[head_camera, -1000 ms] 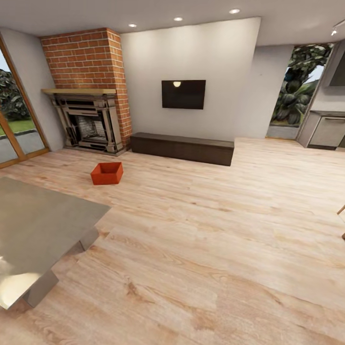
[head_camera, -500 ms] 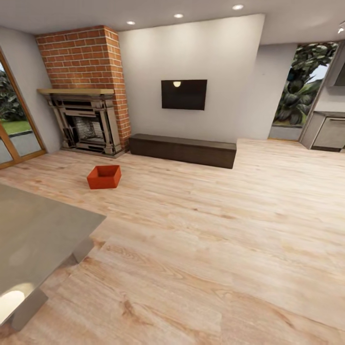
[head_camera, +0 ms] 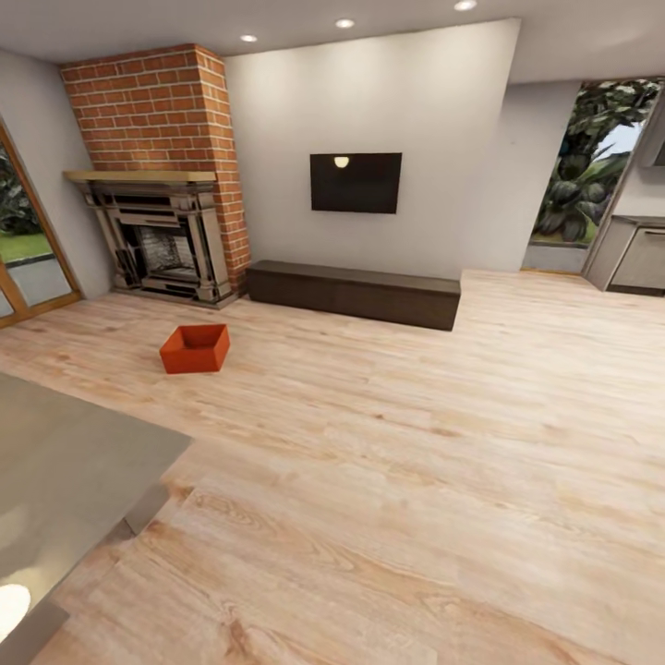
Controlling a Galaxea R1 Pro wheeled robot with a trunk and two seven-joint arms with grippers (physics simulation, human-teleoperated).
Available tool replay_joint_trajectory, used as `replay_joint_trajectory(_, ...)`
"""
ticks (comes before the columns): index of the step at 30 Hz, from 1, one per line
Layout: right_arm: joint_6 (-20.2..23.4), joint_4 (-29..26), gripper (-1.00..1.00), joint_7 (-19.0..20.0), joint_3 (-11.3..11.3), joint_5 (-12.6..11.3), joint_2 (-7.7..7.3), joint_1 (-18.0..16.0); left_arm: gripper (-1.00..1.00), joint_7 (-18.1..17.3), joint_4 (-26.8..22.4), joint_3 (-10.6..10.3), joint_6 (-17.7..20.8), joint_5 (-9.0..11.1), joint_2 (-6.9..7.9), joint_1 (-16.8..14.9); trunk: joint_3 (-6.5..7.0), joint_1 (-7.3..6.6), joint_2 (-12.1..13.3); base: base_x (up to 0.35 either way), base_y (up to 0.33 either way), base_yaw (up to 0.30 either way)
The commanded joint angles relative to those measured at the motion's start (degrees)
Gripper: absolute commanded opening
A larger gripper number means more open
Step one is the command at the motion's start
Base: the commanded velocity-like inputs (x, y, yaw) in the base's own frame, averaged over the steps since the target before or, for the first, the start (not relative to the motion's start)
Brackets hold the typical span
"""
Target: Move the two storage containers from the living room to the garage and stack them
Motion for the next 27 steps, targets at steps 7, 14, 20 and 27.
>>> replay_joint_trajectory(7, -0.28, 0.18, 1.0, 0.0, 0.4, -0.45, 0.05, -0.06, 1.0, 0.16, -0.04, -0.23, 0.14, 0.58, -0.01, -0.03, -0.05, 0.03, -0.02, 0.324, 0.0, 0.0)
replay_joint_trajectory(14, -0.35, 0.18, 1.0, 0.0, 0.37, -0.45, 0.05, -0.06, 1.0, 0.16, -0.04, -0.23, 0.11, 0.58, -0.01, -0.03, -0.05, 0.03, -0.02, 0.324, 0.0, 0.0)
replay_joint_trajectory(20, -0.53, 0.18, 1.0, 0.0, 0.36, -0.45, 0.05, -0.06, 1.0, 0.16, -0.04, -0.23, 0.11, 0.58, -0.01, -0.03, -0.05, 0.03, -0.02, 0.324, 0.0, -0.022)
replay_joint_trajectory(27, -0.55, 0.18, 1.0, 0.0, 0.36, -0.45, 0.05, -0.06, 1.0, 0.16, -0.04, -0.23, 0.11, 0.58, -0.01, -0.03, -0.05, 0.03, -0.02, 0.324, 0.0, -0.201)
